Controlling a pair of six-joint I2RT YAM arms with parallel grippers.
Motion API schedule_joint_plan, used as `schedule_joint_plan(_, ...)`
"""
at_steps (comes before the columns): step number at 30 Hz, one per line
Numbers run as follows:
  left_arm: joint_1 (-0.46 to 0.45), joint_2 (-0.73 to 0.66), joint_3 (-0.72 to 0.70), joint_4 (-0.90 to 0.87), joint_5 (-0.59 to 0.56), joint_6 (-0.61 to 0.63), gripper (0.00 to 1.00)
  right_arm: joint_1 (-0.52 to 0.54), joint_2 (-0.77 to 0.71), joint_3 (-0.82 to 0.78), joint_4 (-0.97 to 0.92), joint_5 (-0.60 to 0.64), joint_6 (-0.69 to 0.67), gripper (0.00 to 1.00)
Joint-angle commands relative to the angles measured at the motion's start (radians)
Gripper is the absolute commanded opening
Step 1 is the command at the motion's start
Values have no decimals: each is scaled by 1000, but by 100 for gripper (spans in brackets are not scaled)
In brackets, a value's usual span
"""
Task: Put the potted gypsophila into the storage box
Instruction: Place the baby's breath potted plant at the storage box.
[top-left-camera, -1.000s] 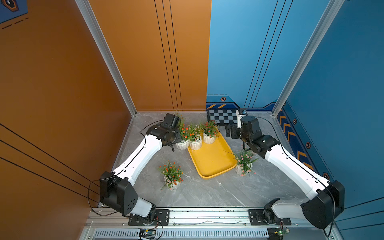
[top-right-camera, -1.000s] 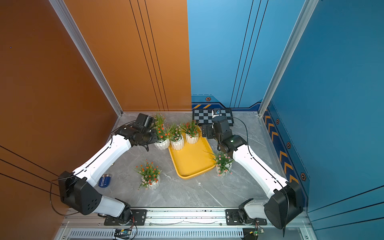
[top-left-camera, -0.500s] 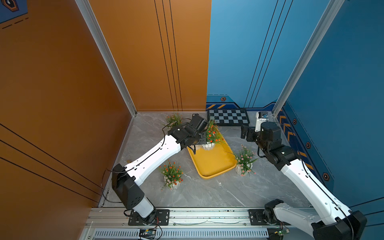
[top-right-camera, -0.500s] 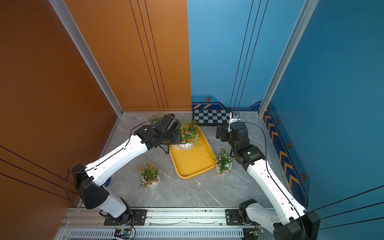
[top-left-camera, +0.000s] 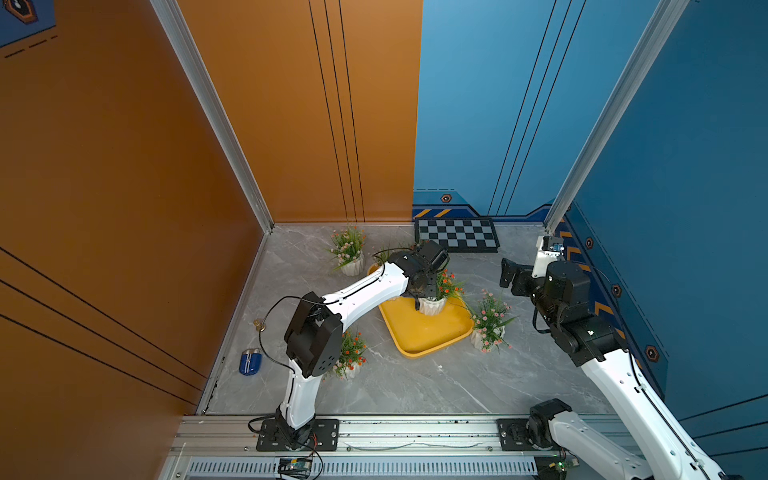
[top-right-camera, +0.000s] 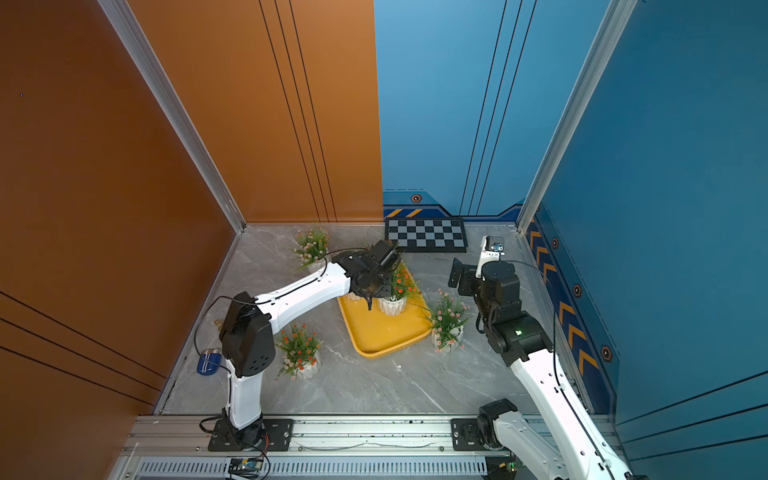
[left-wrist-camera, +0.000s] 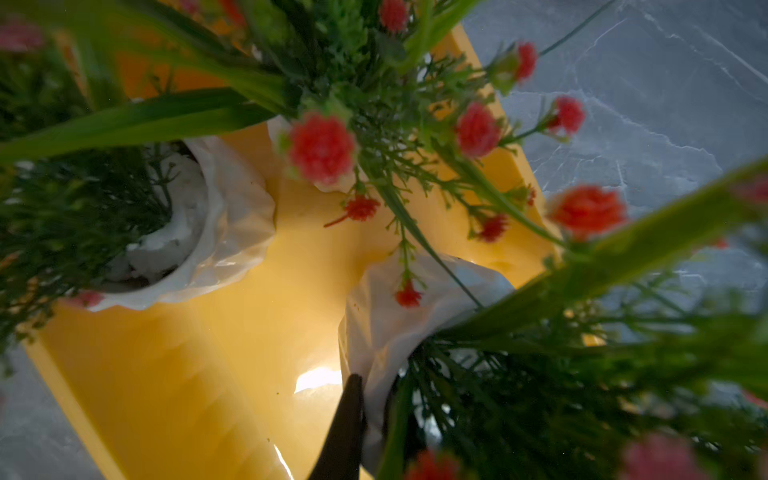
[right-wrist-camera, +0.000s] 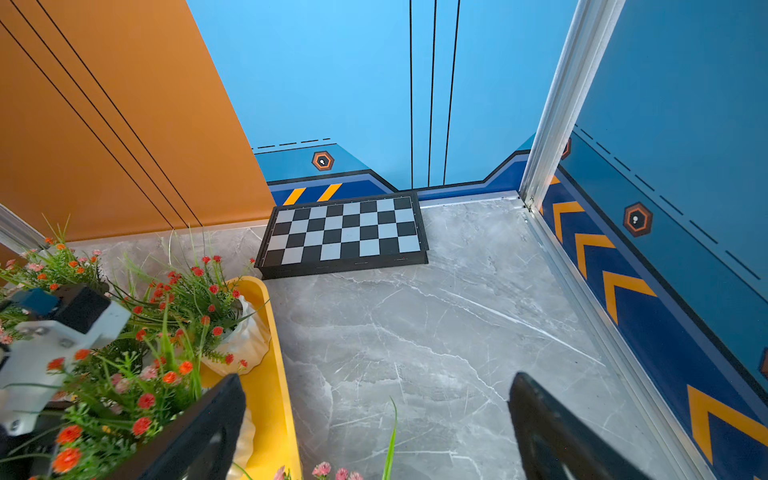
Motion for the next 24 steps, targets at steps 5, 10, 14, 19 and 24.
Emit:
schedule_joint_plan(5,32,60,71,91,5,-81,0,-24,-27,-24,-52,9,14,100)
schedule_joint_plan(10,40,71,63,107,-1,-103,0,-37,-11,-24,-51,-4,21,100)
schedule_joint_plan(14,41,77,39,150,15,-120,0,-41,15,-16,-49,-18,25,100)
schedule_joint_plan(19,41,57,12,161,-10,-121,8,-41,30,-13,-45,-27,30,100)
schedule_joint_plan(24,37,14,-18,167,-24,-111,30,-42,39,-11,-45,-33,38,100)
